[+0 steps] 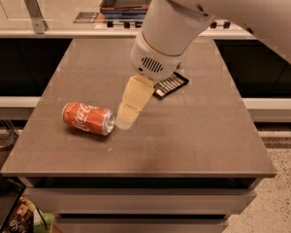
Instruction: Place coke can upright
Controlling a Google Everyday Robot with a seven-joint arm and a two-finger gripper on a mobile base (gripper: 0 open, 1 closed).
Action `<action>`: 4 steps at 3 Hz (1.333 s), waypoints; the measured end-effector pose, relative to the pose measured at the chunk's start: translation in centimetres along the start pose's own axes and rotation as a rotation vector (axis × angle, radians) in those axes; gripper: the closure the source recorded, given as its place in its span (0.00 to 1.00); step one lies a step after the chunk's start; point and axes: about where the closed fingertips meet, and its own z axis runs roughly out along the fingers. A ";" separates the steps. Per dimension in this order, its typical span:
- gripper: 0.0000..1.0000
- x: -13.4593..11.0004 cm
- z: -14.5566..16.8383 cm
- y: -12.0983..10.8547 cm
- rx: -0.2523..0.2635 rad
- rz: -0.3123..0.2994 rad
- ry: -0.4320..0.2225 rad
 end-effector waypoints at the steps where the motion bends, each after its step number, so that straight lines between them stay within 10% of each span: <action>1: 0.00 -1.6 0.3 -0.6 0.023 -0.025 0.034; 4: 0.00 -8.0 7.0 0.8 -0.008 -0.157 0.121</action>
Offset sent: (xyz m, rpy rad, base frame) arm 0.0462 0.0821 -0.0102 -0.1139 -0.0310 0.1290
